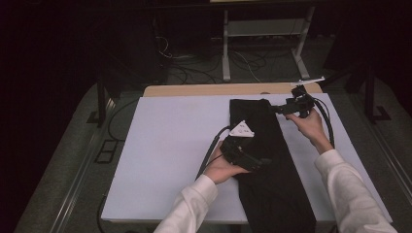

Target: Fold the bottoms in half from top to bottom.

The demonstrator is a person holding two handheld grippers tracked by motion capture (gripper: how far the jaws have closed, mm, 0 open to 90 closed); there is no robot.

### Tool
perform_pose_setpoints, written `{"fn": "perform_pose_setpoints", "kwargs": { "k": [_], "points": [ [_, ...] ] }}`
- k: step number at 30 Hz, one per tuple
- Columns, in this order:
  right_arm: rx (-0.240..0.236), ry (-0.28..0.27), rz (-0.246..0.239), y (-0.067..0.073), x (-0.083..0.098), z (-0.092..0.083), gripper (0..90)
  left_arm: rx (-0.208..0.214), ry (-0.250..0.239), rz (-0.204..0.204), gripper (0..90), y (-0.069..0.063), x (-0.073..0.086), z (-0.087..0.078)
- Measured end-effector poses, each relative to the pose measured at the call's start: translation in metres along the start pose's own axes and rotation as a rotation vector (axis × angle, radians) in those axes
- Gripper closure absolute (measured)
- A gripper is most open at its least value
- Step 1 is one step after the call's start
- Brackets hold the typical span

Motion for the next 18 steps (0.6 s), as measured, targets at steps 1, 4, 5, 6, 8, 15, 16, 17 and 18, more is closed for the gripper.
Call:
{"fn": "perform_pose_setpoints", "kwargs": {
  "k": [1,4,5,6,8,15,16,17,18],
  "points": [
    [0.000,0.000,0.000,0.000,0.000,0.000,0.0,-0.004,0.000,0.005,0.0,0.002,-0.001,-0.002],
    [0.001,0.001,-0.004,0.001,0.002,-0.002,0.0,-0.015,0.000,0.011,0.0,0.006,-0.004,-0.006],
    [0.000,0.002,-0.005,0.002,0.002,-0.002,0.0,-0.019,-0.006,0.006,0.0,0.008,-0.005,-0.007],
    [-0.002,0.001,-0.003,0.002,0.003,-0.003,0.0,-0.020,-0.006,0.007,0.0,0.010,-0.006,-0.008],
    [-0.011,0.002,0.005,0.001,0.003,-0.003,0.0,-0.023,-0.002,0.007,0.0,0.013,-0.008,-0.010],
    [-0.016,0.009,0.005,0.002,0.006,-0.006,0.0,-0.041,-0.018,-0.003,0.0,0.027,-0.015,-0.016],
    [-0.013,0.009,0.005,0.002,0.006,-0.007,0.0,-0.044,-0.018,-0.003,0.0,0.029,-0.017,-0.017],
    [-0.014,0.009,0.002,0.002,0.007,-0.008,0.0,-0.046,-0.020,-0.006,0.0,0.030,-0.018,-0.017],
    [-0.013,0.008,0.005,0.002,0.007,-0.009,0.0,-0.049,-0.021,-0.004,0.0,0.032,-0.019,-0.018]
  ]
}}
Point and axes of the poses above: each handheld gripper's, and its own axes: z roughly forward along the jaws, x roughly out of its underside, y roughly to its left, the point moved 5 cm from there along z, roughly forward along the jaws, and after that the axes turned 11 degrees about -z, right-handed, at the moved point
